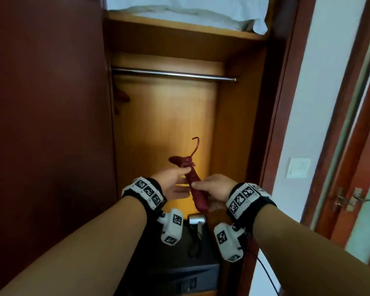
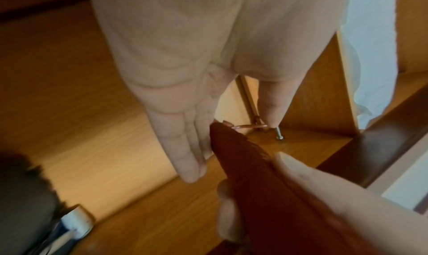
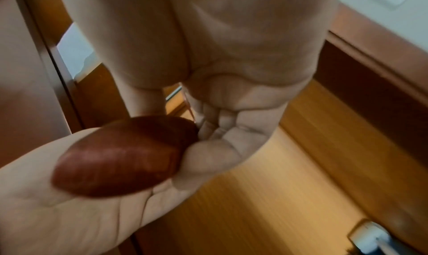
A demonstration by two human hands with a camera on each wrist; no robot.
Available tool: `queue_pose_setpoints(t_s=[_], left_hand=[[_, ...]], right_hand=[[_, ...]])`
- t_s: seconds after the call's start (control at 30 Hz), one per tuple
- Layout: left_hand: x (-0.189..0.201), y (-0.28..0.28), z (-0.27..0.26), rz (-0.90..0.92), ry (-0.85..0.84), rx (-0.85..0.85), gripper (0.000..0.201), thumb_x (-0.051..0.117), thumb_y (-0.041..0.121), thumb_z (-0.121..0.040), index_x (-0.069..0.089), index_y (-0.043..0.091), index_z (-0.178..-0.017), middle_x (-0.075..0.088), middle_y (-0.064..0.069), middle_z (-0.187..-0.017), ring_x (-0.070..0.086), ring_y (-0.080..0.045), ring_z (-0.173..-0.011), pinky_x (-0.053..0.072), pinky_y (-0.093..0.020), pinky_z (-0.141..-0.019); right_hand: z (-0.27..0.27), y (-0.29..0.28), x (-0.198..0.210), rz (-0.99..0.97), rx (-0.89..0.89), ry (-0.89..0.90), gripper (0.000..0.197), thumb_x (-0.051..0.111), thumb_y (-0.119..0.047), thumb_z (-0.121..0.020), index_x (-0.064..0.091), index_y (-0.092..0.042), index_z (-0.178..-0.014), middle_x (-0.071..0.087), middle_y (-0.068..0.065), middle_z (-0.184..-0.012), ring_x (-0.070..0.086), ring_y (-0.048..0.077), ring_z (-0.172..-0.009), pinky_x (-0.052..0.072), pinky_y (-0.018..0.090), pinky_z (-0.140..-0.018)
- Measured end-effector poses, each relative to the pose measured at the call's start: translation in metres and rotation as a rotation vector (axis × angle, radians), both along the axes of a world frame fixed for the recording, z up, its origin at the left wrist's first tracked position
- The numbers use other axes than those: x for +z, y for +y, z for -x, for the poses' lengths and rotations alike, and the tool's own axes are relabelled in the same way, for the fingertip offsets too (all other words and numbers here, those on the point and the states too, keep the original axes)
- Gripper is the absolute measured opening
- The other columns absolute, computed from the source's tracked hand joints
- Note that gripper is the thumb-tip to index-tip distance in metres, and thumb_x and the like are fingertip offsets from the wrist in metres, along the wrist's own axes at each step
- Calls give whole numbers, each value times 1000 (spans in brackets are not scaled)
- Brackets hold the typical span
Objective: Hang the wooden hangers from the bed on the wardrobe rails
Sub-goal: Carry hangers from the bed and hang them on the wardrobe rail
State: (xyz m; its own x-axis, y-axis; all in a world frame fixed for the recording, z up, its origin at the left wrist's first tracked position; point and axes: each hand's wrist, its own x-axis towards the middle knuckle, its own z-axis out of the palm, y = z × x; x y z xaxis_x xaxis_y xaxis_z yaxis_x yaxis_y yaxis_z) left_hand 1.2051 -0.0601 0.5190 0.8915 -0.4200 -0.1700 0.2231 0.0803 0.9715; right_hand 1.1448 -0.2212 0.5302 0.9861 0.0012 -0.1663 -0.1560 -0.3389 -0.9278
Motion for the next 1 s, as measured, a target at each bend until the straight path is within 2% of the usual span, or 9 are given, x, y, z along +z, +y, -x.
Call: queue_pose_setpoints(t_s=[0.1,0.23,0.4,0.5,0.63,0.7,0.77,0.9,1.0], left_hand=[[32,22,-27,-60,-99,-35,37,62,36,-98,63,15,-127,70,-14,-124,65,-35,-117,50,-50,-104],[64,49,-54,-62,-184,2,42,63,37,-97,58,15,-133,71,-12,-122,68,-34,-112,50,-51,-104],[98,70,-83,-35,-296,87,46,66,44,-94,60,19,-132,73,-7,-117,70,-30,-107,54,-48,-99],[113,74,-97,38,-321,143,42,65,43,-95,62,18,-128,72,-9,-119,72,-29,-102,59,-42,-88],[130,77,-111,108,-337,221,24,56,18,-99,62,8,-121,66,-19,-117,64,-33,-89,58,-37,-70],[135,77,-122,110,-388,269,27,51,5,-94,61,7,-119,62,-20,-110,60,-33,-87,54,-38,-72],[138,82,-133,119,-400,324,44,52,1,-89,57,12,-131,66,-17,-111,64,-31,-87,56,-40,-79],[154,81,-154,36,-482,432,50,55,0,-89,55,21,-135,73,-10,-101,70,-23,-83,55,-41,-89],[166,81,-168,-55,-554,519,49,62,0,-88,56,18,-133,73,-7,-108,71,-16,-83,57,-32,-81]], right_hand=[[-37,25,23,-41,-63,-108,32,68,-32,-91,62,0,-95,66,11,-70,65,20,-57,52,27,-46],[-81,56,52,-48,-100,-207,39,70,-38,-88,61,0,-85,59,13,-62,57,19,-42,48,25,-42],[-130,82,91,-124,-104,-314,54,72,-51,-82,66,3,-87,67,18,-71,63,29,-56,51,29,-46],[-156,96,106,-168,-79,-341,54,67,-50,-85,66,4,-91,68,18,-67,62,30,-53,52,31,-48],[-192,115,123,-248,-34,-378,52,68,-50,-77,68,1,-89,68,18,-64,64,34,-57,57,47,-59],[-215,121,131,-251,2,-404,49,70,-51,-68,72,-5,-85,72,18,-71,69,38,-66,58,59,-69],[-228,128,138,-259,29,-448,45,69,-49,-69,72,-7,-86,74,17,-77,71,40,-74,57,61,-73],[-263,135,159,-226,89,-513,56,62,-61,-60,73,-9,-79,74,10,-74,72,33,-75,59,53,-76],[-285,134,174,-287,127,-501,40,66,-44,-83,71,-5,-88,71,12,-76,70,28,-68,60,34,-56]])
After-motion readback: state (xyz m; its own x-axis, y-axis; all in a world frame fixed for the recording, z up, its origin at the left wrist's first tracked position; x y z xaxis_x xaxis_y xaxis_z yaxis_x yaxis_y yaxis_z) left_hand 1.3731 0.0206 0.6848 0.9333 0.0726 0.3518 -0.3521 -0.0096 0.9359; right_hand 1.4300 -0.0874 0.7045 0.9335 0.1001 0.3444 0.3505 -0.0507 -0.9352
